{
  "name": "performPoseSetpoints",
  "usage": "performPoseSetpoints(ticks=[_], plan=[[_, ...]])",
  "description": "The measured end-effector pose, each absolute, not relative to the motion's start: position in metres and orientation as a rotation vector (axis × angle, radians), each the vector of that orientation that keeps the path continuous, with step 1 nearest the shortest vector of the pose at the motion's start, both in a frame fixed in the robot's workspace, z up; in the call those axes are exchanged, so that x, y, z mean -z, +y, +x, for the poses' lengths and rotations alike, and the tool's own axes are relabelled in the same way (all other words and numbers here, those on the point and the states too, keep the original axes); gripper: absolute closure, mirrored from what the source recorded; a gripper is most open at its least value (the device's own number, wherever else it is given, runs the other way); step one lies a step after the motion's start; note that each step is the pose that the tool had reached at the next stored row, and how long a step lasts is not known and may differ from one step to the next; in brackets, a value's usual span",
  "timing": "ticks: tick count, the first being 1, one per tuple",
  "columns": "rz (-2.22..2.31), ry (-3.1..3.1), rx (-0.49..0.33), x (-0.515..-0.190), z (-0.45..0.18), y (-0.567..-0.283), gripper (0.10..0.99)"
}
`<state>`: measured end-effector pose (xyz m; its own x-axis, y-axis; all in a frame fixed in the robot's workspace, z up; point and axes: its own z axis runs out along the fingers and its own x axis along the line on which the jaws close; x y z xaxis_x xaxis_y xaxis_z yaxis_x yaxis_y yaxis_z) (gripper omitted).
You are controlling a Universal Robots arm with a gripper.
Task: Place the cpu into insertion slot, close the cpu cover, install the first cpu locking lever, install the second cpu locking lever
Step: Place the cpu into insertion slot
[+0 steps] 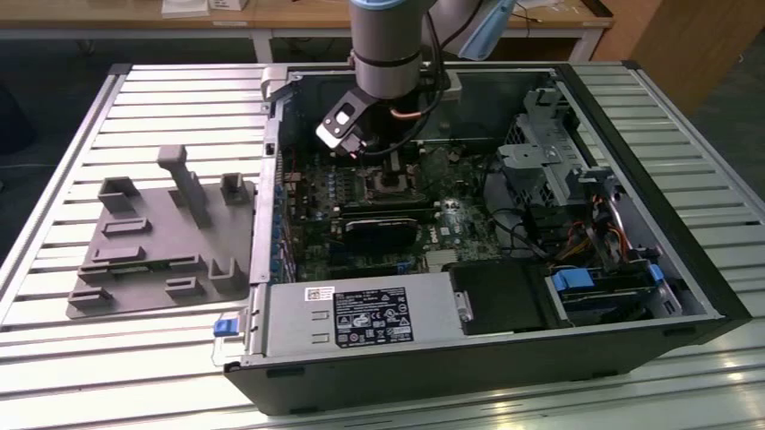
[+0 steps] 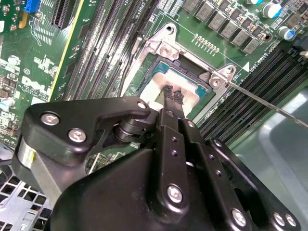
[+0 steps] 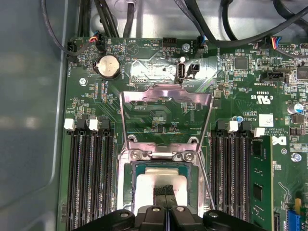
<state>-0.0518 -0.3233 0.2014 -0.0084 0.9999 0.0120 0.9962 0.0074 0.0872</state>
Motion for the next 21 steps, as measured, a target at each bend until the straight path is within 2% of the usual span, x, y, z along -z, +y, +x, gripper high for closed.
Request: performPoseSetpoints(ticks=[9, 21], plan=[[2.171, 2.187, -0.101, -0.209, -0.052, -0.323, 0.984], [2.17, 2.185, -0.104, -0.236, -0.052, -0.323, 0.984]])
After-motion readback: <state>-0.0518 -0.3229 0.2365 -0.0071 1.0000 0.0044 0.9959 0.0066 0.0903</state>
